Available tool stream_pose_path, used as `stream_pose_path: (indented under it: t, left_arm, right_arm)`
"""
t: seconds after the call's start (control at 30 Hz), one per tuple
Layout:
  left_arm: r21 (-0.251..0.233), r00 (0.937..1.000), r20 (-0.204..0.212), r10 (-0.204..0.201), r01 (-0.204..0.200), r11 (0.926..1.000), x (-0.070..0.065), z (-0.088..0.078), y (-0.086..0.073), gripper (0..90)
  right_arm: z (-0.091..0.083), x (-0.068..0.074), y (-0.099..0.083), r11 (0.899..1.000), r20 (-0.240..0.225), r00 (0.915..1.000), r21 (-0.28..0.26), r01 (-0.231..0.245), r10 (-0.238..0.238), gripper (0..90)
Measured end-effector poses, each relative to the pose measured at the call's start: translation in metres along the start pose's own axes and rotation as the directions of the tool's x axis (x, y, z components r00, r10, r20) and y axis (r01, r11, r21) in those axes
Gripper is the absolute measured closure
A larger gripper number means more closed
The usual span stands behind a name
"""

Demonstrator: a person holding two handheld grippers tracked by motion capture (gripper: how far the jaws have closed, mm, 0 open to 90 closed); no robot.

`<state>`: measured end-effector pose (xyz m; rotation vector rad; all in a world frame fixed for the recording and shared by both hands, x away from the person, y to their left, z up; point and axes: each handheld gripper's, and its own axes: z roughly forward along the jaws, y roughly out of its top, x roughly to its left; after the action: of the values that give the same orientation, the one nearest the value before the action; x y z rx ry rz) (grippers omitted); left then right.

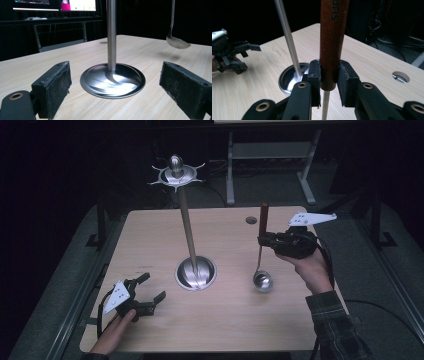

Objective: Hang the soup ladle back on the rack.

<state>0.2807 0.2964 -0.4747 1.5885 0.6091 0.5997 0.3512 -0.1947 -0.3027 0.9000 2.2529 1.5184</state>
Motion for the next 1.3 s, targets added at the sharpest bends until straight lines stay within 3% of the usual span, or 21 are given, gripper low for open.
stream_pose_path:
  t: [0.53,1.03,1.3]
  left_arm:
    - [0.0,1.0,0.001,0.001,-0.001,1.0,0.0,0.0,0.0,9.7]
    - [0.002,1.0,0.004,0.006,-0.006,1.0,0.0,0.0,0.0,9.7]
    - [0.003,1.0,0.005,0.006,-0.006,1.0,0.0,0.0,0.0,9.7]
  right_arm:
    - [0.011,0.025,0.042,0.998,-0.072,0.9952,-0.028,0.063,-0.065,73.6]
    - [0.025,0.045,0.085,0.991,-0.138,0.9817,-0.04,0.126,-0.131,73.6]
    - [0.035,0.049,0.096,0.991,-0.164,0.9776,-0.032,0.128,-0.132,73.5]
